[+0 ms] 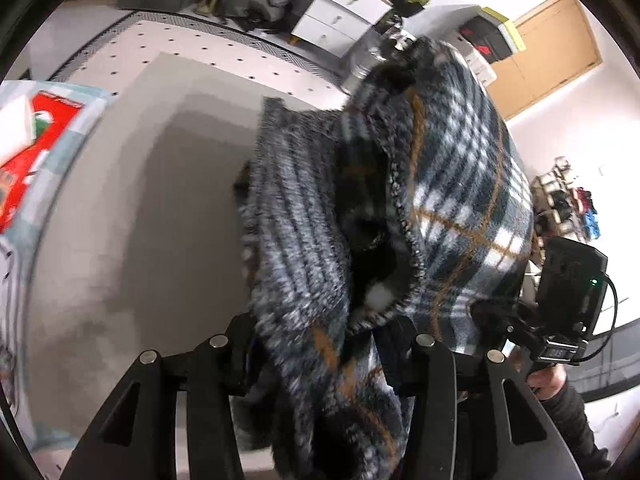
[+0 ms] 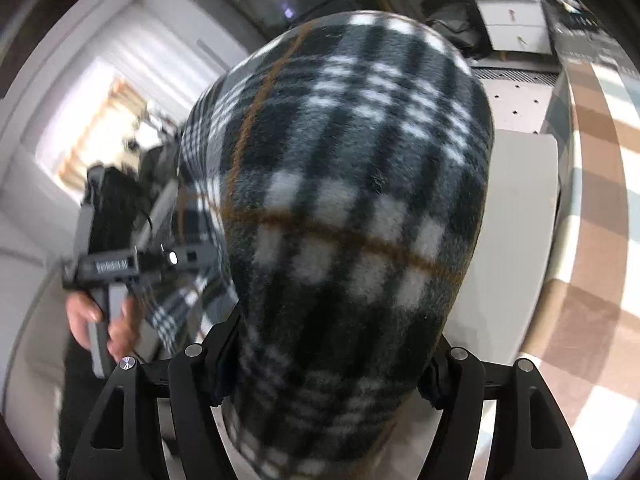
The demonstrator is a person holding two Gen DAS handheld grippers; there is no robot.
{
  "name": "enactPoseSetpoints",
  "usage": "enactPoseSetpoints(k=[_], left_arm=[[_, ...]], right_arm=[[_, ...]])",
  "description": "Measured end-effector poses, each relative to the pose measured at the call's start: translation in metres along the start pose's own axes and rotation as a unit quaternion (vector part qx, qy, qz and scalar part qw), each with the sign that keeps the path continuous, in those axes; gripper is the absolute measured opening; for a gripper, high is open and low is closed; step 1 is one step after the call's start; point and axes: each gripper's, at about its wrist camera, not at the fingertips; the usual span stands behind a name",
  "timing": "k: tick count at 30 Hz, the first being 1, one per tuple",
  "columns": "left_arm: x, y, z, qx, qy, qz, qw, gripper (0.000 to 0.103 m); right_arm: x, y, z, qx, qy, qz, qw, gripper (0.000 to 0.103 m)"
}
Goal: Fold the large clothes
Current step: 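Carry the clamped plaid bundle with both grippers toward the grey cabinet, then lower the plaid bundle onto the grey cabinet top with both grippers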
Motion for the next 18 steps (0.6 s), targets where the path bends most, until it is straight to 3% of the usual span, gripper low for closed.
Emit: enactPoseSetpoints(k=[6,12,15,18], left_arm=[[-0.006,-0.049,-0.010,0.063,-0.002,0.095,0.9935,0.043],[0.023,-0.084,-0.034,0.130,0.029,0.041,0.9903,0.043],[0.047,-0.063,-0.041,0.118,0.073,0.005,0.9903,0.043],[0.055,-0.024,-0.052,0.083,0.093,0.017,0.9921,0.043]], right_arm=[[-0.008,-0.008,0.011,-0.067,-0.009,-0.023,0.997,0.070],[0.002,-0.013,0.018,-0.085,-0.006,-0.043,0.995,0.073],[-0.003,-0.010,0.009,-0.078,0.000,-0.045,0.996,0.076],[-0.004,-0.016,-0.002,-0.068,0.014,-0.026,0.997,0.082]])
Point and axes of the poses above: each gripper's, at about its wrist camera, not at the fingertips, and y roughly the way its jaws point, x to its right, z to its top, and after that the axes turned 2 degrees about -z, right-handed
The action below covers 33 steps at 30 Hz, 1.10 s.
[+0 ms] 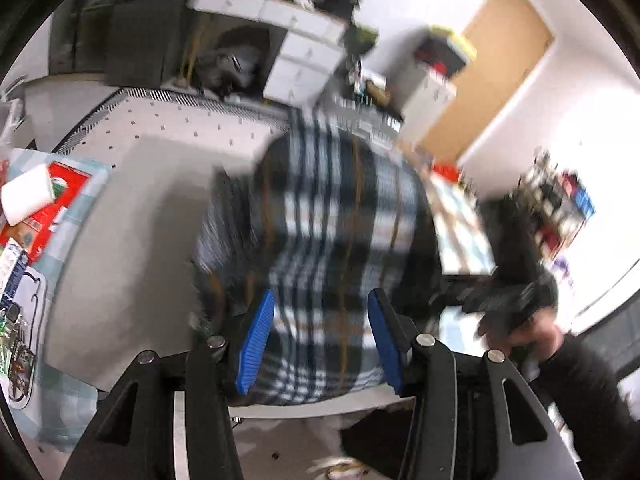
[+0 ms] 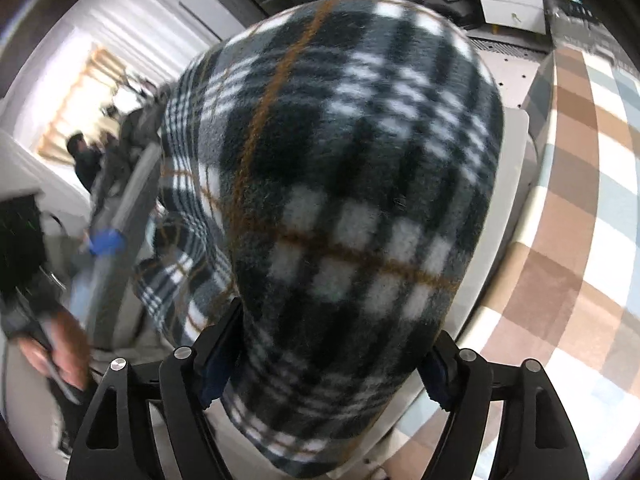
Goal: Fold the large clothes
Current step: 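Lower the plaid bundle onto the grey cabinet top with both grippers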
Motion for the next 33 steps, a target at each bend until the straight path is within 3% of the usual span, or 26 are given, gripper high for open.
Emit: enactPoseSetpoints(k=[3,8,12,14,20,22,24,27,33], left_arm=[[-0.016,0.042,-0.009,-0.036,-0.027,0.019,0.9988,0.043],[-0.039,0.050,-0.015,-0.006,-0.068,-0.004,0.9977,0.043],[-0.041,0.050,-0.021,0.008,-0.055,0.000,0.9984,0.043],[-0.041,0.051,-0.019,0.014,-0.056,0.001,0.9983,0.043],[-0.037,0.040,-0.030,0.034,-0.055,0.002,0.9979,0.043],[-0.033,0.037,-0.032,0.041,-0.050,0.007,0.9979,0.043],[-0.032,0.037,-0.036,0.050,-0.042,0.018,0.9977,0.043],[-0.031,0.037,-0.037,0.057,-0.036,0.026,0.9974,0.043],[-0.041,0.038,-0.035,0.060,-0.053,0.011,0.9967,0.043]], right_arm=[[0.022,-0.022,-0.017,0.028,0.003,-0.002,1.000,0.092],[0.040,-0.079,-0.031,0.091,-0.012,-0.020,0.996,0.093],[0.008,-0.125,-0.022,0.164,-0.085,-0.037,0.982,0.093],[-0.023,-0.126,-0.005,0.169,-0.125,-0.063,0.976,0.093],[-0.087,-0.062,0.055,0.098,-0.172,-0.107,0.974,0.091],[-0.091,-0.034,0.063,0.081,-0.185,-0.133,0.970,0.080],[-0.093,0.000,0.068,0.041,-0.204,-0.172,0.963,0.077],[-0.089,0.041,0.066,-0.008,-0.237,-0.242,0.941,0.070],[-0.066,0.053,0.075,-0.029,-0.188,-0.225,0.955,0.071]])
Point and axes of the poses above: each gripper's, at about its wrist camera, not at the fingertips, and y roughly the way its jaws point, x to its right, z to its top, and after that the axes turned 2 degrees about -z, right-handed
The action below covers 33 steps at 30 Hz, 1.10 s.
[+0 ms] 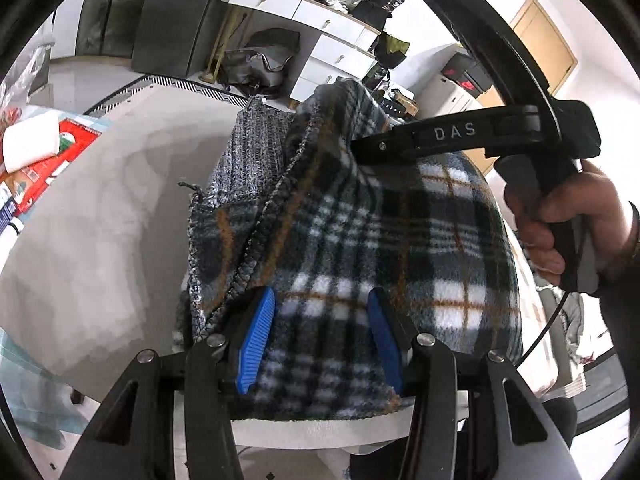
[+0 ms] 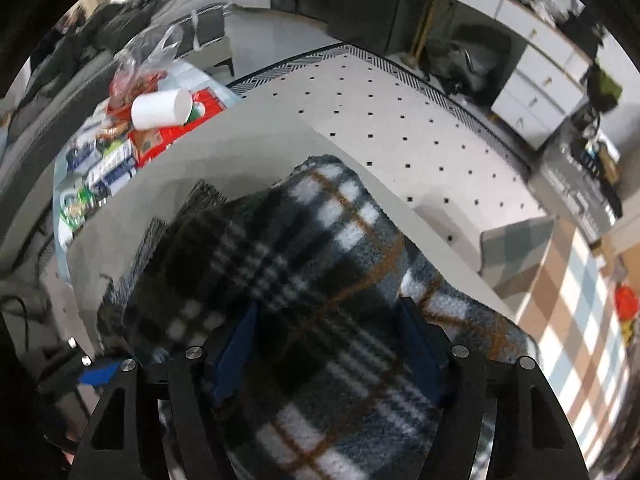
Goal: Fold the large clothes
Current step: 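Lower the plaid bundle onto the grey cabinet top with both grippers, then open both grippers and pull back from the folded cardigan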
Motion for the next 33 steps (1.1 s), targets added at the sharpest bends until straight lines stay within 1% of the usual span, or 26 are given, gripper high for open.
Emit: enactPoseSetpoints(k=[2,4,6,7,8,9,10,12,14,16,18,19,21,22,24,26,28,29,30,31,32,33], left_arm=[[0.000,-0.002,0.000,-0.005,-0.007,-0.002,1.0000,0.043],[0.004,-0.003,0.001,-0.010,-0.006,0.002,0.9999,0.043],[0.011,-0.006,0.001,-0.015,0.009,0.019,0.9997,0.043],[0.013,-0.005,0.003,-0.018,0.017,0.025,0.9994,0.043],[0.015,-0.004,0.003,-0.019,0.024,0.033,0.9990,0.043],[0.015,-0.003,0.004,-0.019,0.020,0.036,0.9990,0.043],[0.014,-0.003,0.004,-0.020,0.012,0.036,0.9991,0.043],[0.011,-0.003,0.005,-0.020,-0.005,0.035,0.9992,0.043],[0.011,-0.002,0.006,-0.022,-0.013,0.040,0.9989,0.043],[0.014,0.000,0.006,-0.024,-0.006,0.050,0.9984,0.044],[0.017,0.001,0.005,-0.023,-0.001,0.065,0.9976,0.044],[0.017,0.002,0.005,-0.022,-0.001,0.069,0.9974,0.044],[0.017,0.003,0.004,-0.020,-0.005,0.080,0.9966,0.044],[0.016,0.003,0.004,-0.019,-0.011,0.081,0.9965,0.044],[0.017,0.001,0.004,-0.019,-0.022,0.085,0.9960,0.044],[0.025,-0.004,0.001,-0.015,-0.022,0.103,0.9943,0.044],[0.034,-0.010,-0.003,-0.005,-0.014,0.129,0.9916,0.044],[0.041,-0.015,-0.006,0.003,-0.010,0.141,0.9900,0.044],[0.050,-0.022,-0.010,0.016,-0.004,0.144,0.9894,0.044],[0.059,-0.029,-0.014,0.028,0.004,0.142,0.9895,0.044],[0.070,-0.036,-0.019,0.041,0.011,0.144,0.9887,0.044],[0.081,-0.042,-0.024,0.055,0.017,0.150,0.9870,0.044]], right_arm=[[0.002,-0.006,0.000,0.005,-0.005,0.006,1.000,0.071],[0.003,-0.028,-0.005,0.024,-0.015,0.016,0.999,0.072],[0.005,-0.059,-0.012,0.062,-0.017,0.048,0.997,0.071],[0.012,-0.081,-0.023,0.084,-0.006,0.081,0.993,0.072],[0.018,-0.093,-0.032,0.089,0.007,0.103,0.991,0.073],[0.021,-0.099,-0.038,0.085,0.016,0.121,0.989,0.074],[0.026,-0.104,-0.051,0.071,0.027,0.147,0.986,0.074],[0.032,-0.100,-0.066,0.043,0.040,0.162,0.985,0.074],[0.033,-0.087,-0.077,0.018,0.042,0.162,0.986,0.074],[0.033,-0.067,-0.084,0.007,0.044,0.166,0.985,0.076],[0.038,-0.048,-0.087,0.000,0.070,0.197,0.978,0.077],[0.040,-0.040,-0.089,0.003,0.084,0.205,0.975,0.077],[0.041,-0.030,-0.093,0.029,0.093,0.217,0.971,0.079],[0.040,-0.031,-0.095,0.039,0.094,0.222,0.970,0.083],[0.044,-0.038,-0.099,0.054,0.094,0.233,0.966,0.083],[0.050,-0.052,-0.106,0.079,0.106,0.245,0.961,0.081],[0.061,-0.078,-0.126,0.111,0.132,0.268,0.948,0.081],[0.066,-0.090,-0.137,0.128,0.138,0.278,0.942,0.081],[0.068,-0.103,-0.151,0.152,0.134,0.281,0.938,0.082],[0.068,-0.114,-0.162,0.174,0.126,0.276,0.937,0.086],[0.068,-0.129,-0.178,0.202,0.115,0.257,0.938,0.091],[0.069,-0.143,-0.194,0.230,0.110,0.239,0.937,0.099]])
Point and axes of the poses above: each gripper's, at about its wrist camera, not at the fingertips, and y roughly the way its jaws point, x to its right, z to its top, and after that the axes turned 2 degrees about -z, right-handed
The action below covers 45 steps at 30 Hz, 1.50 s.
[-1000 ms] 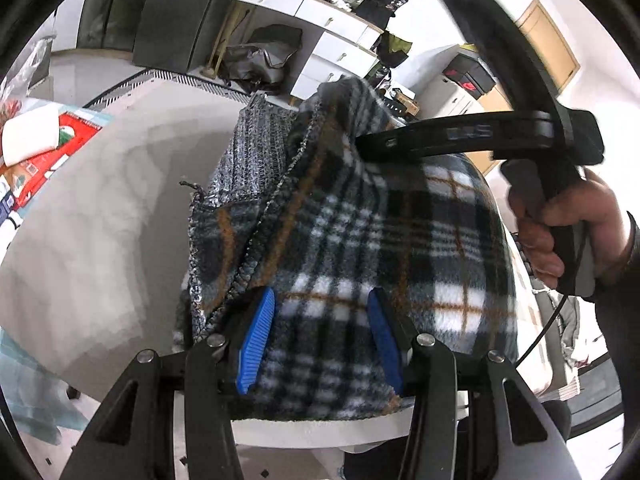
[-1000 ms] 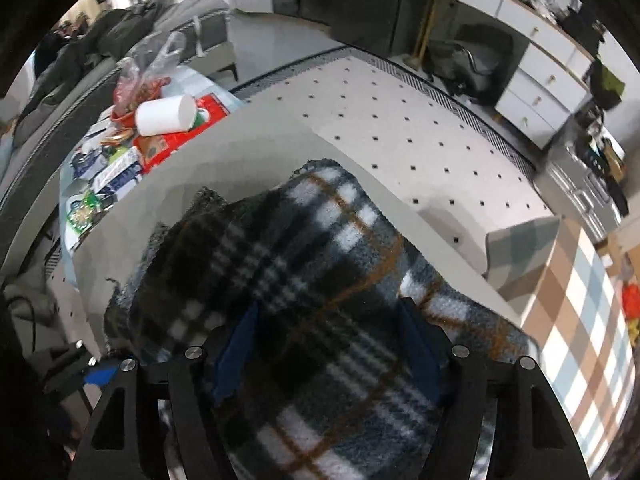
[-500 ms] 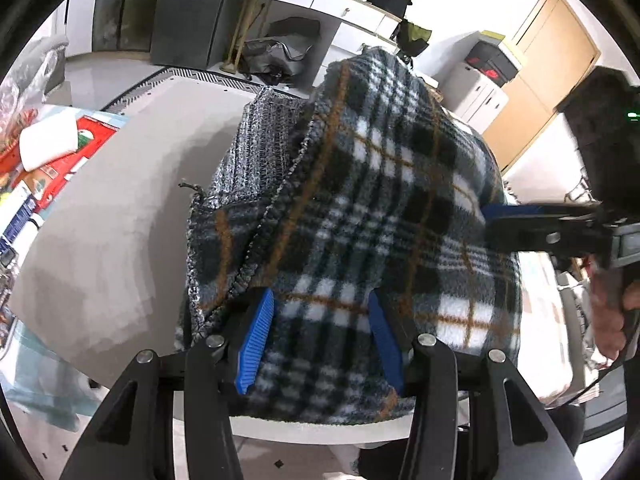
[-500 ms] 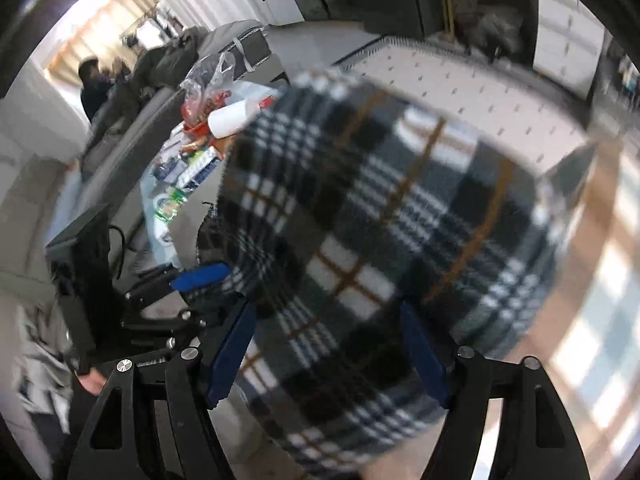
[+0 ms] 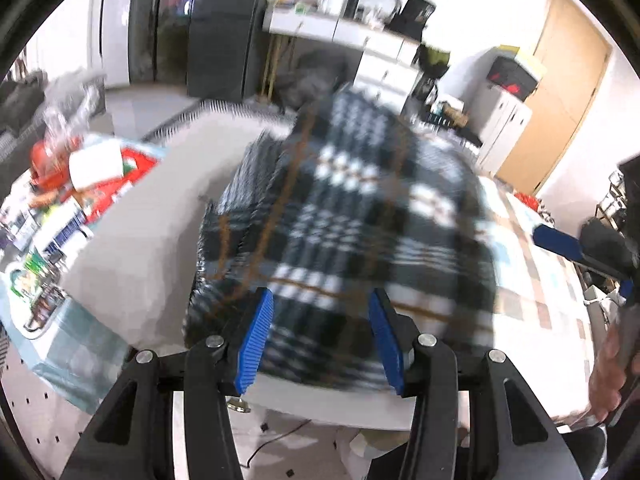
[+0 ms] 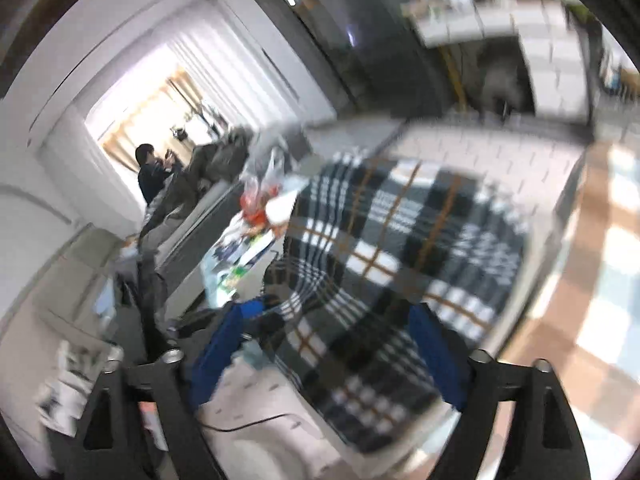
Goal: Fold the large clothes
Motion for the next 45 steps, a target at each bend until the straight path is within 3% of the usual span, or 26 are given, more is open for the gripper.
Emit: enactPoseSetpoints(k=[4,5,7,12,17,21,26,32,45], left_arm=[[0.036,-0.044,-0.019,0.066,0.025,0.017,0.9974,0.048],[0.045,-0.057,-0.025,0.087,0.027,0.023,0.9956,0.063],[0.061,-0.084,-0.039,0.135,0.029,0.029,0.9899,0.081],[0.094,-0.126,-0.054,0.182,0.068,0.042,0.9800,0.081],[0.112,-0.157,-0.081,0.238,0.065,0.059,0.9673,0.099],[0.109,-0.156,-0.092,0.236,0.038,0.037,0.9703,0.099],[0.115,-0.158,-0.099,0.235,0.049,0.056,0.9692,0.099],[0.120,-0.175,-0.113,0.258,0.052,0.073,0.9620,0.099],[0.126,-0.177,-0.124,0.256,0.064,0.077,0.9614,0.100]], right_arm=[[-0.024,-0.053,-0.038,0.086,-0.046,-0.034,0.995,0.103],[-0.029,-0.064,-0.046,0.102,-0.047,-0.041,0.993,0.103],[-0.038,-0.091,-0.066,0.144,-0.038,-0.051,0.988,0.103],[-0.053,-0.143,-0.105,0.212,-0.054,-0.072,0.973,0.103],[-0.066,-0.169,-0.145,0.255,-0.087,-0.124,0.955,0.103],[-0.069,-0.182,-0.174,0.265,-0.055,-0.141,0.952,0.103],[-0.087,-0.188,-0.190,0.279,-0.076,-0.165,0.943,0.103],[-0.105,-0.190,-0.195,0.286,-0.094,-0.147,0.942,0.103],[-0.115,-0.185,-0.197,0.280,-0.090,-0.131,0.947,0.103]])
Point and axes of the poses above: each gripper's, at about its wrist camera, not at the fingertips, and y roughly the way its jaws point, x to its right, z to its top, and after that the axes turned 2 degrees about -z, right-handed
